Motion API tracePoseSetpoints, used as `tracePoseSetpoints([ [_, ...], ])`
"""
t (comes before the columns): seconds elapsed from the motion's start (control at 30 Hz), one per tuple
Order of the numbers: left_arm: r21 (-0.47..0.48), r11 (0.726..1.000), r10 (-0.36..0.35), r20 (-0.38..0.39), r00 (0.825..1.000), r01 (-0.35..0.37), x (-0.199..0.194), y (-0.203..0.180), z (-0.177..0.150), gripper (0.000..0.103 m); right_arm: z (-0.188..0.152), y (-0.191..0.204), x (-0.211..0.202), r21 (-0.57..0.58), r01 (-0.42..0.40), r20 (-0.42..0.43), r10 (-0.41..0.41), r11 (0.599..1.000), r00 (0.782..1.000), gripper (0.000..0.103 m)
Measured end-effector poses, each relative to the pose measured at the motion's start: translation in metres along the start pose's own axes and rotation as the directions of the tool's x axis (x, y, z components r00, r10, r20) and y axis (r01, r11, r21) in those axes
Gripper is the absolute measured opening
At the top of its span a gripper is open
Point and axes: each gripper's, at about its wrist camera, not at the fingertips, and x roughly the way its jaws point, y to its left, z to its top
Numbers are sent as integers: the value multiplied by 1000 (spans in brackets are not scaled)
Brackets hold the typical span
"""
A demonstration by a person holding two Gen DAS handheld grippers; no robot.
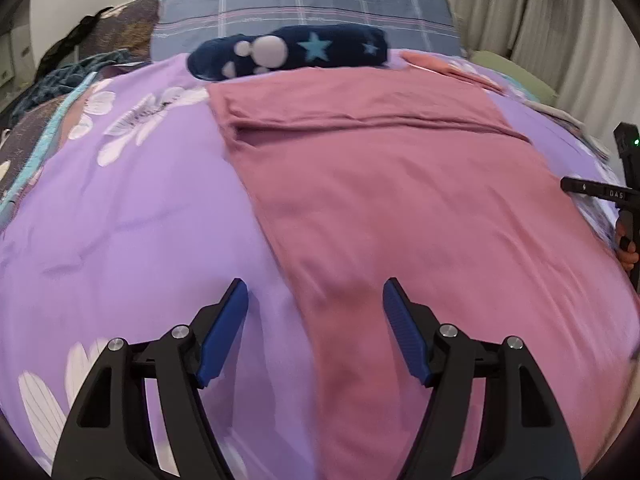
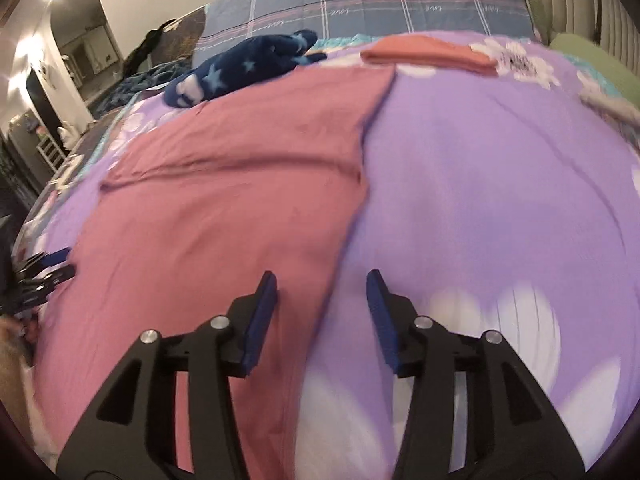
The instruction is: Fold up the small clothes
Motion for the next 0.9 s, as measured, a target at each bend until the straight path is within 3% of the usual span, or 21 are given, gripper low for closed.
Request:
tracePoseSetpoints([
  [0.2,6,989,-147,-39,988,148,-24,-10,-32,70,-61,-1,-48,1,-105,-41,105,994,994,48],
  [0.4,38,983,-176,-57,983,178,-47,-21,-62,69,-108,8,-83,28,-193,-63,195,981,979,47],
  [0.5,63,981,-177,-72,982,181,-61,-29,-77,62,-123,8,-94,60,-212,-64,216,975,974,47],
  [0.63,49,980,-189,-85,978,194,-80,-29,-96,43,-134,3,-108,119,-249,-89,260,961,961,45],
  [0.73,9,974,-226,-84,971,227,-91,-20,-107,25,-137,11,-111,56,-245,-138,250,968,958,45],
  [0.8,-19,967,-257,-83,963,256,-93,-14,-114,23,-136,21,-108,-3,-259,-166,255,966,953,45],
  [0.9,-40,955,-295,-78,952,292,-86,-10,-115,23,-129,27,-96,-3,-303,-173,298,953,939,46],
])
